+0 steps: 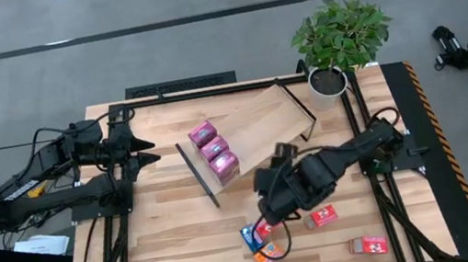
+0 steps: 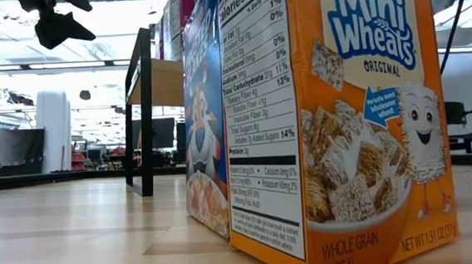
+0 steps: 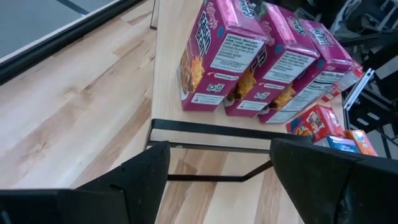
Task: Stack cereal on shelf
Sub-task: Put the middle red cereal box on the shelf
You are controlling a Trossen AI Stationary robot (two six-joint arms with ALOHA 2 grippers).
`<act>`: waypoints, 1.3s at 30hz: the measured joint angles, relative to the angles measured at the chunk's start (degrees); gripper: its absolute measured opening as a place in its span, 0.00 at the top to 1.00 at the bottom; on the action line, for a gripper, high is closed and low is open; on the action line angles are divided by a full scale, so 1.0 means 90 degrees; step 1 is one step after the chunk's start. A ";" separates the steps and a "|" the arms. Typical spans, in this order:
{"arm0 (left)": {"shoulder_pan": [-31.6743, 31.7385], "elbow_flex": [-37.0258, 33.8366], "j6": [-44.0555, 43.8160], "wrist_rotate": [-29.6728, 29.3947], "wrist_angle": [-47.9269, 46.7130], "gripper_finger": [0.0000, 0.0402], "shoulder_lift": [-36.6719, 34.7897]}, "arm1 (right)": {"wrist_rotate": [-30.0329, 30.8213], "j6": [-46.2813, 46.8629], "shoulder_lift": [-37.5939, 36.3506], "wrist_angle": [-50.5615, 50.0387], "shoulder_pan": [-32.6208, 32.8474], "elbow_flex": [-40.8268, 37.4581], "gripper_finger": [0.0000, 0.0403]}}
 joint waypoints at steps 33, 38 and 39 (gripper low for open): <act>0.0000 0.0000 -0.0042 -0.0336 -0.0067 0.33 0.0001 | -0.2402 -0.0014 -0.1501 0.0925 0.2011 -0.3880 0.38; 0.0000 0.0000 -0.0057 -0.0323 -0.0070 0.33 0.0001 | -0.2483 -0.0331 -0.1471 0.1035 0.1842 -0.3882 0.38; -0.0002 0.0000 -0.0057 -0.0323 -0.0070 0.33 0.0001 | -0.2462 -0.0337 -0.1472 0.1053 0.1800 -0.3883 0.38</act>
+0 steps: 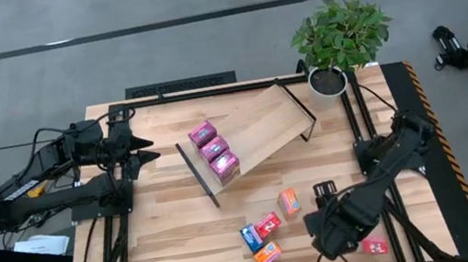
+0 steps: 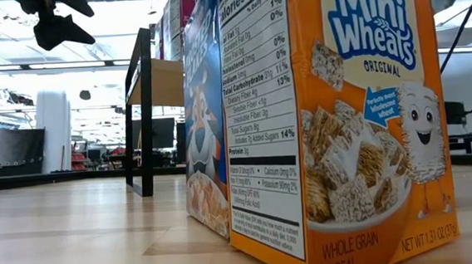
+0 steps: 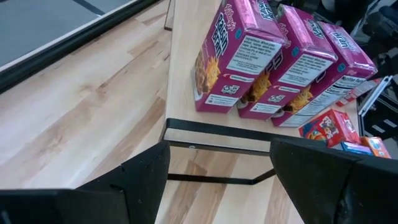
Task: Stack cereal on shelf
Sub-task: Put the middle red cereal box on the shelf
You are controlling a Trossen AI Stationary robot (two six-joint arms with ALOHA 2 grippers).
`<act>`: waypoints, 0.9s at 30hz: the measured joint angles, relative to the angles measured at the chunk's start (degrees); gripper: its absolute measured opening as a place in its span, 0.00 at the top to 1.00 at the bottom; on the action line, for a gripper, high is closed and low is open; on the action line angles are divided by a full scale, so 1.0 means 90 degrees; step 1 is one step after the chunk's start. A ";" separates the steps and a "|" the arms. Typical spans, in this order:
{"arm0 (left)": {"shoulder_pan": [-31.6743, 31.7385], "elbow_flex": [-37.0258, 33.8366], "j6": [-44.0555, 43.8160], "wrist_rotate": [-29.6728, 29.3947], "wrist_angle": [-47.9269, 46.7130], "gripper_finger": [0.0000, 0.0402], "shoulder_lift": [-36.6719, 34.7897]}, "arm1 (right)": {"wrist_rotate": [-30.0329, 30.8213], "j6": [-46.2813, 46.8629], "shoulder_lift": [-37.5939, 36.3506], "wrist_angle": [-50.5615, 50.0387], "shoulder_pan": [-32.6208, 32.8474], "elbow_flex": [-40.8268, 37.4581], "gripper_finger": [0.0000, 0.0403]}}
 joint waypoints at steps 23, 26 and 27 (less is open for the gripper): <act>0.0000 0.0000 0.0136 0.0039 -0.0005 0.33 0.0000 | -0.0077 -0.0007 0.0353 0.0177 -0.0093 -0.0073 0.13; 0.0002 0.0000 0.0131 0.0036 -0.0002 0.33 -0.0002 | -0.0043 -0.0035 0.0447 0.0100 -0.0082 -0.0091 0.13; 0.0002 0.0000 0.0131 0.0036 -0.0004 0.33 0.0000 | -0.0037 -0.0037 0.0443 0.0070 -0.0083 -0.0092 0.14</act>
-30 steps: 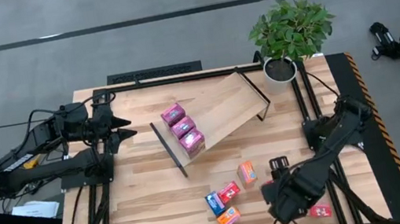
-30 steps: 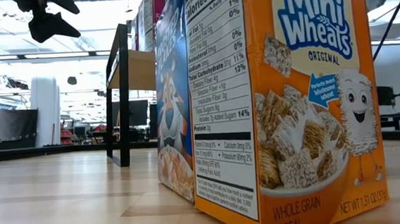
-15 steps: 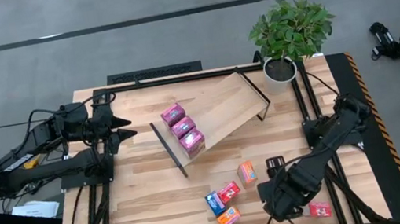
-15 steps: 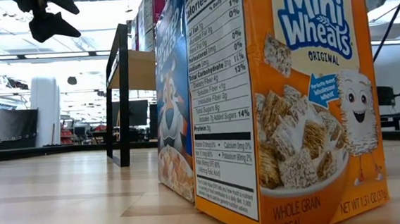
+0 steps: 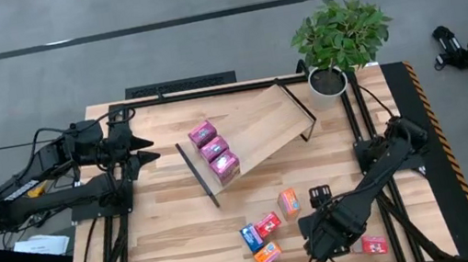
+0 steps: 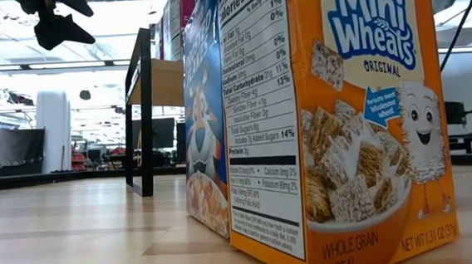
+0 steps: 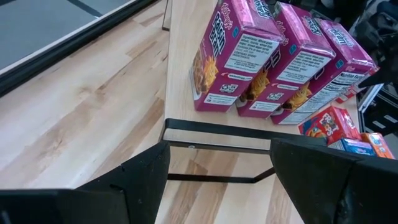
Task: Stack cereal on shelf
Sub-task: Put the middle red cereal box on the shelf
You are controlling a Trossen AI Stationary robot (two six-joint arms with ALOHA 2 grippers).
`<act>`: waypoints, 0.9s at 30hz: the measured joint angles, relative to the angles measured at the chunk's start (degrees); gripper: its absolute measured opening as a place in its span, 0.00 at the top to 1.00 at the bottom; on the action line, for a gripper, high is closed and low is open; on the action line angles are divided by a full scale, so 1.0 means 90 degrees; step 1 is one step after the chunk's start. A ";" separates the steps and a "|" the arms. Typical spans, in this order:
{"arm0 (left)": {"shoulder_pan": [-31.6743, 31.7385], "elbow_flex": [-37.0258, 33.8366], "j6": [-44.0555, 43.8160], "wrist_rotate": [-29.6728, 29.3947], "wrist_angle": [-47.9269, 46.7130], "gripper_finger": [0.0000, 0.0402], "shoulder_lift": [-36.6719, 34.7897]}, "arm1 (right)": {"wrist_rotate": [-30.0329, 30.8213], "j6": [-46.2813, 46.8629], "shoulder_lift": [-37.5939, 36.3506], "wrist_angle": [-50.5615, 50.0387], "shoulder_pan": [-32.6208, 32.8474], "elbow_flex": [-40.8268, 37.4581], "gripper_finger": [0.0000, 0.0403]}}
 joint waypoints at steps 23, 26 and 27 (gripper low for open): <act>-0.0001 0.0000 -0.0125 -0.0022 0.0004 0.33 -0.0001 | -0.0012 -0.0403 -0.0158 0.0781 0.0099 -0.1063 0.20; 0.0000 0.0000 -0.0129 -0.0039 0.0006 0.33 0.0000 | 0.0014 -0.0400 -0.0423 0.0941 0.0138 -0.1312 0.22; -0.0002 0.0000 -0.0131 -0.0039 0.0004 0.33 0.0000 | 0.0060 -0.0394 -0.0560 0.1034 0.0155 -0.1476 0.22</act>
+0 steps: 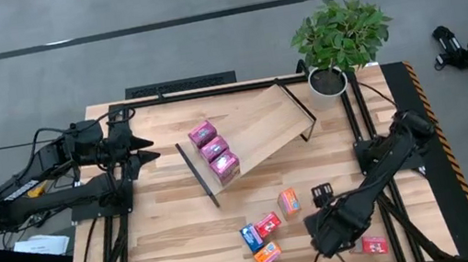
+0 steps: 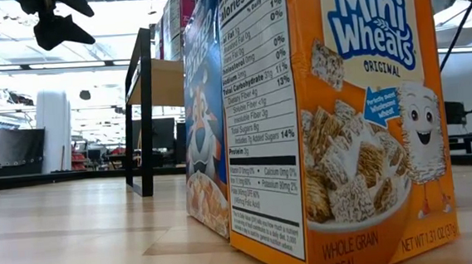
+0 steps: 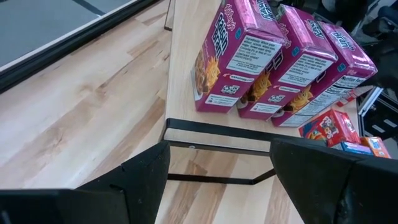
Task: Stack cereal on shelf
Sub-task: Put the middle red cereal box on the shelf
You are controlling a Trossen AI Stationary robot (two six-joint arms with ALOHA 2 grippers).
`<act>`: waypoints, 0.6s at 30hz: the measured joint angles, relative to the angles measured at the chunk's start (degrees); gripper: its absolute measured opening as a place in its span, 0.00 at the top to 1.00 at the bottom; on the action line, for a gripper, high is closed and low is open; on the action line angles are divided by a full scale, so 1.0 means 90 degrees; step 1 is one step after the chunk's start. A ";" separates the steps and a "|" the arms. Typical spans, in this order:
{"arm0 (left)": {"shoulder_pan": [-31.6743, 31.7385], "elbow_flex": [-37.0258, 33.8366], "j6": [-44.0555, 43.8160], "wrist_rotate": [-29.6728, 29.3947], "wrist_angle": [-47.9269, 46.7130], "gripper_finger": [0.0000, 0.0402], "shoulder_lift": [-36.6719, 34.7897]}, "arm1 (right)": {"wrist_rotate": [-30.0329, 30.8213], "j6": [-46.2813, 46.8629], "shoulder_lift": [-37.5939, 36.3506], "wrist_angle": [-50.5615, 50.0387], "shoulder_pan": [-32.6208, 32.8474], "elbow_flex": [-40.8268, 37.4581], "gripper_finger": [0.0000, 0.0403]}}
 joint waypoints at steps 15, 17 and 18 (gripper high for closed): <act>0.0002 0.0000 -0.0175 -0.0160 0.0040 0.33 0.0000 | 0.0278 0.0041 -0.0949 0.0501 -0.0019 -0.0690 0.23; 0.0002 0.0000 -0.0177 -0.0185 0.0044 0.33 -0.0002 | 0.0267 -0.0039 -0.0902 0.0549 -0.0019 -0.0695 0.23; 0.0000 0.0000 -0.0175 -0.0182 0.0044 0.33 -0.0002 | 0.0269 -0.0058 -0.0911 0.0549 -0.0020 -0.0695 0.23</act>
